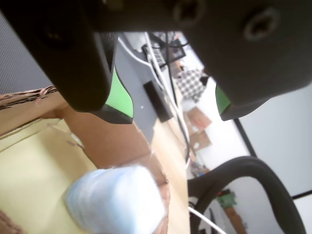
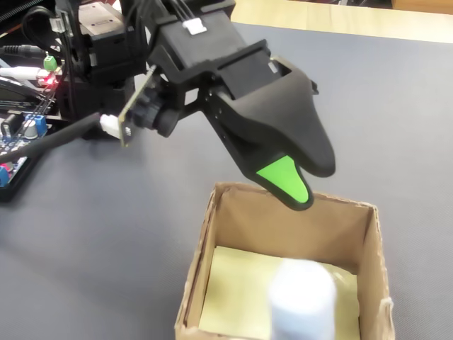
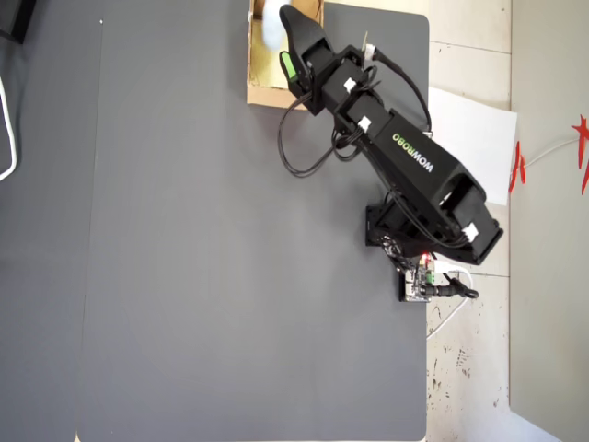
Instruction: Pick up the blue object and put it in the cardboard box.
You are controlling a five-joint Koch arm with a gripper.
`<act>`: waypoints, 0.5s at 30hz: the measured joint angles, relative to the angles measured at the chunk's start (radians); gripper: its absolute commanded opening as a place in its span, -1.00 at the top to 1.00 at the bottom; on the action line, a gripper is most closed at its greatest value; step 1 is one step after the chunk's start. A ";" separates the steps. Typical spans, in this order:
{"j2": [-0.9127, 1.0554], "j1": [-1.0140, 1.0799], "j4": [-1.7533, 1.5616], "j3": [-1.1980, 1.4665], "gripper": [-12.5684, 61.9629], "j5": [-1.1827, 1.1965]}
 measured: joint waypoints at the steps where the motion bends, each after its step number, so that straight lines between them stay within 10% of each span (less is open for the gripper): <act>1: 0.003 0.000 0.000 0.000 -0.24 0.000; 15: 0.232 -0.341 -0.032 0.199 -0.24 0.133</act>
